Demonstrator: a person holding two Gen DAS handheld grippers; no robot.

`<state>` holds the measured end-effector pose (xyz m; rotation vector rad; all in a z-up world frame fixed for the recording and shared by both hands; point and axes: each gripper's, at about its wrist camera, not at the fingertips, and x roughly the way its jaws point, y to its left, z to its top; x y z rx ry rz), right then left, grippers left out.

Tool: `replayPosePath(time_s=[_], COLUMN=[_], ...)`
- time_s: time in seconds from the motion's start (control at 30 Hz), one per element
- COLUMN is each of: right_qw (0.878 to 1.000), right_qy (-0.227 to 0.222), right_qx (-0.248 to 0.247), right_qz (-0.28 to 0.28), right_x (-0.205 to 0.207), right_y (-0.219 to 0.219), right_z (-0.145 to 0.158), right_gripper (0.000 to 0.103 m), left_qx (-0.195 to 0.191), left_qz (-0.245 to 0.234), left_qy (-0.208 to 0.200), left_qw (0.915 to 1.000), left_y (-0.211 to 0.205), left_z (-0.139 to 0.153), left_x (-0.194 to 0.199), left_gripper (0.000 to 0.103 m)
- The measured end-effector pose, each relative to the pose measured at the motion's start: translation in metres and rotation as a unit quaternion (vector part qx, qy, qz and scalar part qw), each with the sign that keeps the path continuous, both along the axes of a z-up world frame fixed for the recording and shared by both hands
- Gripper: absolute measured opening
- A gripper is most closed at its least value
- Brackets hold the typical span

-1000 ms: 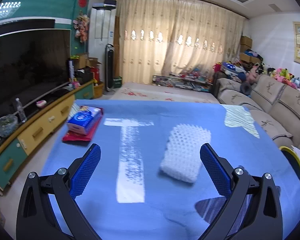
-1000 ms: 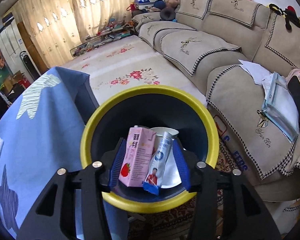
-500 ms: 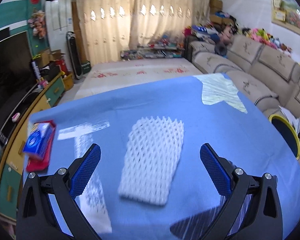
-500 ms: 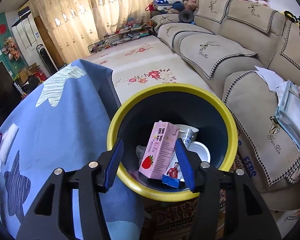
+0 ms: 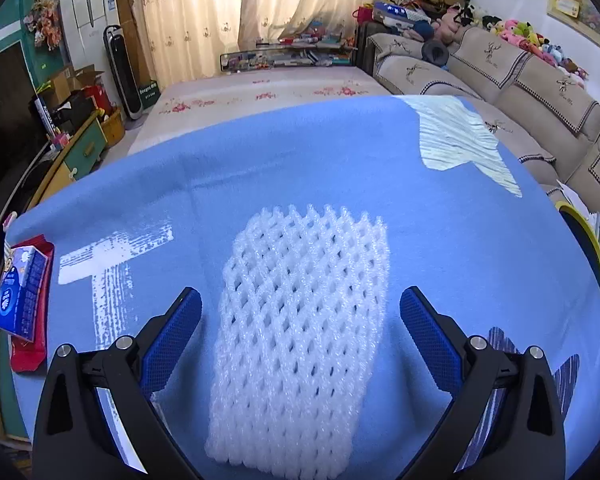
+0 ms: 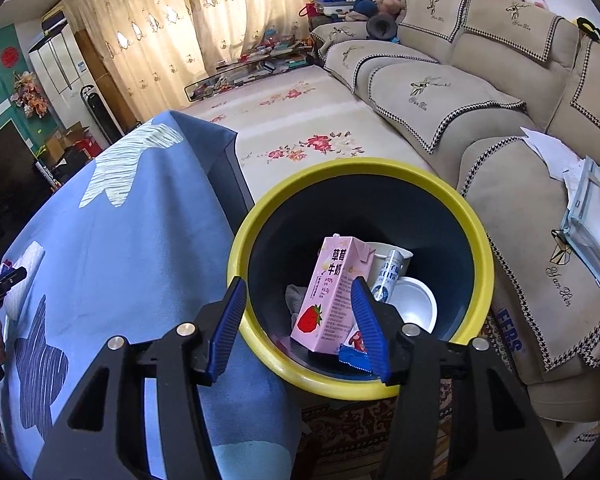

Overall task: Collect trash
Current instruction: 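Grasp the white foam fruit net with the left gripper, then carry the foam net over the bin and open the left gripper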

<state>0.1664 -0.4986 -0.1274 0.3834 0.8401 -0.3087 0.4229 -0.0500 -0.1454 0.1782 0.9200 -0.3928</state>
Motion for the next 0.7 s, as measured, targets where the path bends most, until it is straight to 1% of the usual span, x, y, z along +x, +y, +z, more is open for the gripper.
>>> replayPosePath(time_s=[0.07, 0.1, 0.2, 0.27, 0.3, 0.37, 0.4, 0.47, 0.57, 0.7], right_qw=[1.0, 1.0, 1.0, 1.0, 1.0, 1.0, 1.0, 1.0, 1.0, 1.0], right_qy=[0.0, 0.0, 0.0, -0.001, -0.002, -0.004, -0.005, -0.007, -0.011, -0.014], right_qx=[0.004, 0.005, 0.007, 0.008, 0.009, 0.011, 0.011, 0.011, 0.009, 0.0], right_qz=[0.0, 0.0, 0.0, 0.0, 0.0, 0.0, 0.001, 0.003, 0.008, 0.017], right_x=[-0.001, 0.0, -0.002, -0.002, -0.003, -0.003, -0.004, -0.005, -0.008, -0.013], right_y=[-0.001, -0.001, -0.002, -0.003, -0.004, -0.005, -0.004, -0.003, -0.002, 0.001], right_z=[-0.001, -0.002, -0.002, -0.002, -0.001, -0.001, 0.0, 0.001, 0.005, 0.013], right_gripper=[0.052, 0.052, 0.052, 0.052, 0.052, 0.052, 0.052, 0.052, 0.052, 0.052], left_qx=[0.003, 0.003, 0.013, 0.016, 0.017, 0.02, 0.019, 0.012, 0.001, -0.001], left_qz=[0.001, 0.0, -0.004, -0.005, -0.006, -0.007, -0.006, -0.003, 0.001, -0.007], left_qy=[0.009, 0.017, 0.01, 0.007, 0.006, 0.004, 0.004, 0.009, 0.015, -0.005], left_qw=[1.0, 0.9998, 0.9999, 0.9998, 0.9998, 0.9998, 0.9998, 0.9999, 0.9999, 1.0], left_y=[-0.001, -0.002, -0.007, -0.008, -0.009, -0.009, -0.008, -0.006, -0.004, -0.013], left_z=[-0.004, -0.007, -0.008, -0.008, -0.008, -0.007, -0.006, -0.003, 0.003, 0.025], left_x=[0.003, 0.006, 0.005, 0.003, 0.002, -0.001, -0.002, -0.006, -0.015, -0.041], left_gripper=[0.09, 0.084, 0.078, 0.068, 0.064, 0.05, 0.046, 0.034, 0.028, 0.028])
